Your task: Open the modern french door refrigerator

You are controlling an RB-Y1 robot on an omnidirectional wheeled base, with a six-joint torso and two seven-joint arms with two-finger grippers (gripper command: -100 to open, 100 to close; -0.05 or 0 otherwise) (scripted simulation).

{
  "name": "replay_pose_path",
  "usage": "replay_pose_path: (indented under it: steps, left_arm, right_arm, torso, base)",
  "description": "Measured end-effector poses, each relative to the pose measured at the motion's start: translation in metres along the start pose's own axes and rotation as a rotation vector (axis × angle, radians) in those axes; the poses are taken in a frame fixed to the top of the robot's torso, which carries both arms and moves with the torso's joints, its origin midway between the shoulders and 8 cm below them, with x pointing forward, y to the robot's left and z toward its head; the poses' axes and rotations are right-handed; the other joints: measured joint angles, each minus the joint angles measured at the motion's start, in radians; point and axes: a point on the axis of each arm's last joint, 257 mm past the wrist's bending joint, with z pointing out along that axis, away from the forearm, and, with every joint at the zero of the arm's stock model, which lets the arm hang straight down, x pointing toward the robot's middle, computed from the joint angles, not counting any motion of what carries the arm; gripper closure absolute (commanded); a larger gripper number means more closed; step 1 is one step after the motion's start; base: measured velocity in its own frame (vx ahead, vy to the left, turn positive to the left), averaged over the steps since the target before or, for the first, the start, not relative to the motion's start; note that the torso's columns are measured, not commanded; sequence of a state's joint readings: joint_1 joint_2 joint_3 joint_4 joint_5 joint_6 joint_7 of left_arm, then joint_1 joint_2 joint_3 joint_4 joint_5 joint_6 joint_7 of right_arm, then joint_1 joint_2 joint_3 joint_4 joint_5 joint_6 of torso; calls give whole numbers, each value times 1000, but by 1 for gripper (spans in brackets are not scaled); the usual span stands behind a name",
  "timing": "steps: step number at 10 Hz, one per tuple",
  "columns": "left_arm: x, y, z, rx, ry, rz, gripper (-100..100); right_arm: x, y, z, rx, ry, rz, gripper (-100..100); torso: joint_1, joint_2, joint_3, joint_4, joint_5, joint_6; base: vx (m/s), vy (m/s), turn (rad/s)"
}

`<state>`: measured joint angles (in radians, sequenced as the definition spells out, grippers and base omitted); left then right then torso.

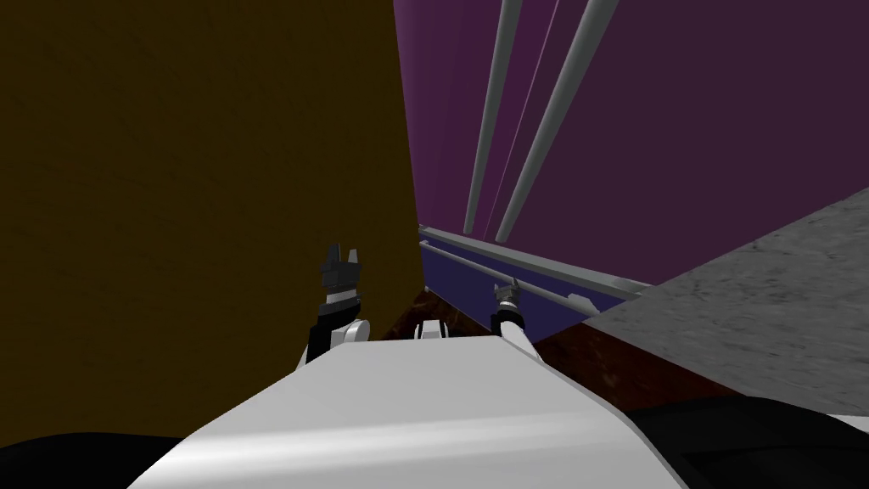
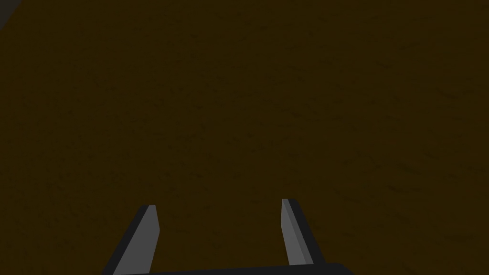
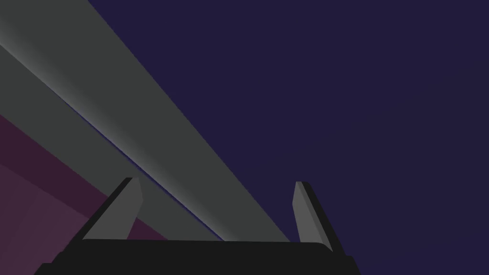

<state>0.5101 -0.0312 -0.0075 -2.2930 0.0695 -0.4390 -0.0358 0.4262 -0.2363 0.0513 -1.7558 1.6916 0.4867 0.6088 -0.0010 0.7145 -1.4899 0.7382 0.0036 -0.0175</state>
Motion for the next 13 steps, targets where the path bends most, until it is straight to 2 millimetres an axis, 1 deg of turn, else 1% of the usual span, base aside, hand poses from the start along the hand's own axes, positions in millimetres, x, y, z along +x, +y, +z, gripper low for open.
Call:
replay_pose_path:
  steps: [1, 2, 3, 8, 13]
  left_arm:
    - [0, 0, 0, 0, 0, 0, 0]
    - [0, 0, 0, 0, 0, 0, 0]
    - [0, 0, 0, 0, 0, 0, 0]
    - [0, 0, 0, 0, 0, 0, 0]
    - [0, 0, 0, 0, 0, 0, 0]
  right_arm:
    - [-1, -5, 1, 25, 5, -43, -100]
    - [-6, -10, 4, 45, -6, -83, -100]
    - [-6, -12, 5, 64, 0, -120, -100]
    - [-3, -18, 0, 143, 27, -287, -100]
    - [-5, -18, -11, 210, 67, -418, -100]
  torso:
    - [1, 2, 1, -2, -1, 3]
    - [0, 10, 6, -3, -3, 13]
    - [1, 19, 11, -1, -4, 17]
    - [0, 24, 14, 0, -4, 18]
    - [1, 23, 14, 0, -4, 18]
  base:
    - [96, 8, 135]
    - [112, 20, 69]
    - [85, 30, 13]
    - [42, 31, 40]
    - [48, 27, 33]
